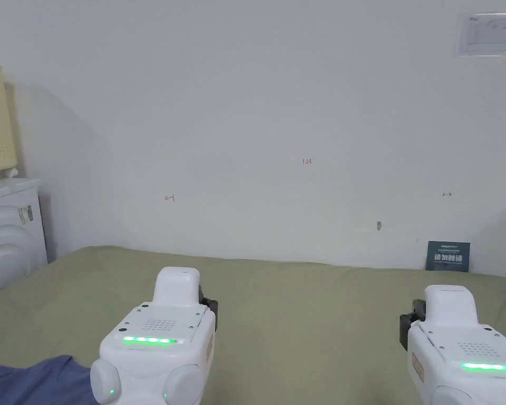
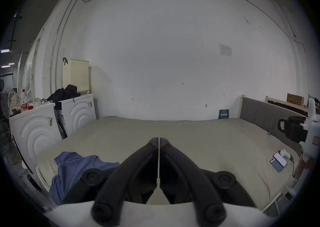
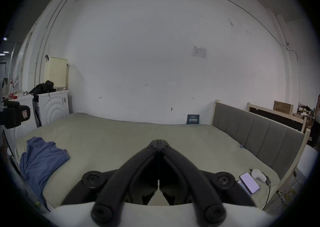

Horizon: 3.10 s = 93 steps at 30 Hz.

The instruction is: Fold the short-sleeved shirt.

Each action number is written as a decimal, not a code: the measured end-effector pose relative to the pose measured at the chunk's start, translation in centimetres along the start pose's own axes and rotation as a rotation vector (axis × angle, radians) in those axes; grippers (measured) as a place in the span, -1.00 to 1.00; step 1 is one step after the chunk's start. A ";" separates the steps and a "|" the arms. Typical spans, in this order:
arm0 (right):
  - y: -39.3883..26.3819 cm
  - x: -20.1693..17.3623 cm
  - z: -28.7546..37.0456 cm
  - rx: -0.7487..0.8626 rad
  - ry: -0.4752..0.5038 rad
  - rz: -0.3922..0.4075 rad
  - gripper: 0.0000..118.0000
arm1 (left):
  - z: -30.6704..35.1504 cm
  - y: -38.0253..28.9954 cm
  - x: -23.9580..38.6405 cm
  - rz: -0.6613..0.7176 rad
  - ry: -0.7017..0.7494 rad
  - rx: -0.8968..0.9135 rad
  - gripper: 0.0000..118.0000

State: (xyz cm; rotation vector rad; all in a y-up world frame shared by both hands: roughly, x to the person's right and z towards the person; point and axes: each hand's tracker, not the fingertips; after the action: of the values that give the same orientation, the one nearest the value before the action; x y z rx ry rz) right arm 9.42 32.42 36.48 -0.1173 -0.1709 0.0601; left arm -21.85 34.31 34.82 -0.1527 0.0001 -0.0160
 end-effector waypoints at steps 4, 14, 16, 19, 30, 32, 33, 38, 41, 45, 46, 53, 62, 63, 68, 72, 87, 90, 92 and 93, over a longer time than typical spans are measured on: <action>0.0 -0.8 -0.7 -0.016 0.024 -0.031 -1.00 | 0.3 -0.3 -1.5 0.016 0.021 -0.010 -0.97; 1.6 -16.6 -1.6 0.006 0.416 0.004 -1.00 | 6.0 -0.2 -16.7 0.050 0.399 -0.025 -0.97; 1.6 -20.0 -1.1 0.016 0.501 0.003 -1.00 | 8.3 -0.3 -20.2 0.063 0.491 -0.030 -0.97; 1.5 -24.2 -0.3 0.014 0.596 0.019 -1.00 | 11.1 -0.9 -24.8 0.080 0.602 -0.056 -0.97; -1.0 -28.5 -1.3 -0.048 0.654 0.036 -1.00 | 8.1 -4.1 -29.6 0.099 0.578 -0.192 -0.97; -2.0 -28.6 -2.3 -0.072 0.642 0.041 -1.00 | 5.3 -5.5 -29.4 0.106 0.546 -0.233 -0.97; -2.5 -28.6 -2.8 -0.084 0.639 0.045 -1.00 | 3.9 -6.2 -29.5 0.114 0.522 -0.252 -0.97; -5.6 -29.0 -5.9 -0.155 0.620 0.072 -1.00 | -4.8 -11.3 -29.8 0.181 0.404 -0.403 -0.97; -7.6 -29.2 -7.4 -0.197 0.610 0.085 -1.00 | -10.1 -15.1 -30.2 0.232 0.316 -0.557 -0.96; -10.1 -29.3 -8.7 -0.251 0.600 0.116 -1.00 | -15.4 -19.5 -31.0 0.283 0.258 -0.731 -0.92; -10.5 -29.3 -8.9 -0.260 0.603 0.122 -1.00 | -16.2 -20.1 -31.4 0.298 0.254 -0.746 -0.69; -12.1 -28.4 -9.5 -0.298 0.591 0.156 -1.00 | -19.3 -22.6 -31.1 0.258 0.220 -0.864 1.00; -11.9 -23.9 -8.3 -0.319 0.535 0.150 -1.00 | -18.7 -20.8 -28.7 0.118 0.331 -0.788 -0.99; -11.6 -22.7 -7.9 -0.316 0.526 0.135 -1.00 | -18.6 -20.1 -28.2 0.103 0.248 -0.840 -0.99; -10.4 -17.2 -6.0 -0.290 0.455 0.114 -1.00 | -16.7 -14.7 -24.7 0.071 0.193 -0.753 -0.99; -9.6 -12.1 -4.5 -0.286 0.384 0.075 -1.00 | -16.3 -9.4 -19.1 0.054 0.098 -0.670 -0.99; -8.6 3.7 -0.3 -0.270 0.082 -0.007 -1.00 | -18.2 -2.1 14.1 -0.051 -0.545 -0.582 -0.98; -9.3 5.1 -0.6 -0.284 0.046 -0.010 -1.00 | -19.8 -5.8 18.7 -0.059 -0.592 -0.652 -0.98; -9.9 5.8 -1.0 -0.302 0.032 -0.009 -1.00 | -21.3 -9.4 20.9 -0.067 -0.593 -0.706 -0.98; -10.5 5.9 -1.3 -0.312 0.028 -0.007 -1.00 | -22.0 -11.4 21.8 -0.072 -0.590 -0.747 -0.98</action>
State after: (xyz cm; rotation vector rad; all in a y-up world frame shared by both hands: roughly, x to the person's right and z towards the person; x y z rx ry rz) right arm 16.00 22.32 37.42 -0.4283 -0.1519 0.0248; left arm -0.29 19.35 14.85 -0.8997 -0.5936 -0.0423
